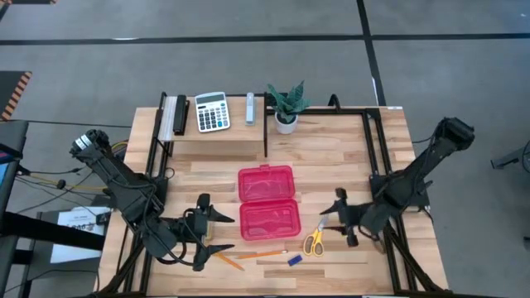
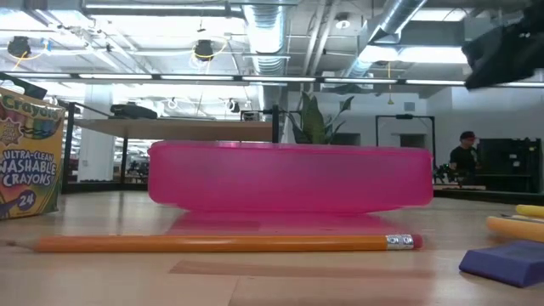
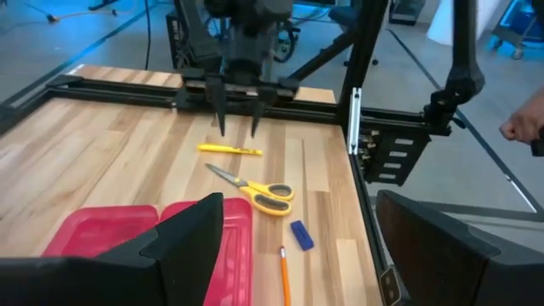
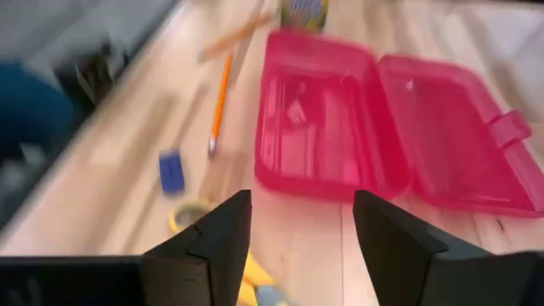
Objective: Pack school essentials
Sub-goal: Put the yellow scissors into the red supply box
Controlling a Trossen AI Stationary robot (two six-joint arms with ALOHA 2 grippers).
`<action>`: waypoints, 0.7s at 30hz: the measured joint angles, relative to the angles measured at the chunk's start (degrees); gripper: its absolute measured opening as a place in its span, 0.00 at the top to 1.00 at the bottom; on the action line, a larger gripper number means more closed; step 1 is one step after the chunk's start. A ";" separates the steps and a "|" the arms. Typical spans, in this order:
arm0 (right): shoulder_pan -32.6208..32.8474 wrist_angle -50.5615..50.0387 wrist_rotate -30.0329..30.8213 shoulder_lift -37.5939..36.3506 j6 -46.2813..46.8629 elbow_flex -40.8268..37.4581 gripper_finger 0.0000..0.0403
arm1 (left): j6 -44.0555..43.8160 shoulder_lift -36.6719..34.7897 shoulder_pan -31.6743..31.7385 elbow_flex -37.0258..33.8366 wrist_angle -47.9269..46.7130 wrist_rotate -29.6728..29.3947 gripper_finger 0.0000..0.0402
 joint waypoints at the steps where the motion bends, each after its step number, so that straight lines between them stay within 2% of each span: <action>1: 0.26 -1.29 -0.46 1.86 -0.59 0.85 0.44 | 0.05 0.00 0.00 0.00 -0.09 0.02 0.28; 8: 0.15 -3.90 -3.54 11.50 -1.68 1.90 0.46 | 0.82 0.00 -0.02 0.00 -0.16 0.13 0.29; 14: -0.44 -2.00 -7.09 16.29 -5.00 1.90 0.48 | 0.72 0.00 -0.02 0.00 -0.15 0.07 0.30; 17: -1.27 -1.72 -11.03 18.93 -8.32 1.92 0.48 | 0.72 0.00 -0.01 0.00 -0.13 0.00 0.30; 21: -3.31 -1.40 -12.03 21.90 -15.34 1.90 0.48 | 0.01 0.00 0.52 0.00 -0.08 -0.65 0.30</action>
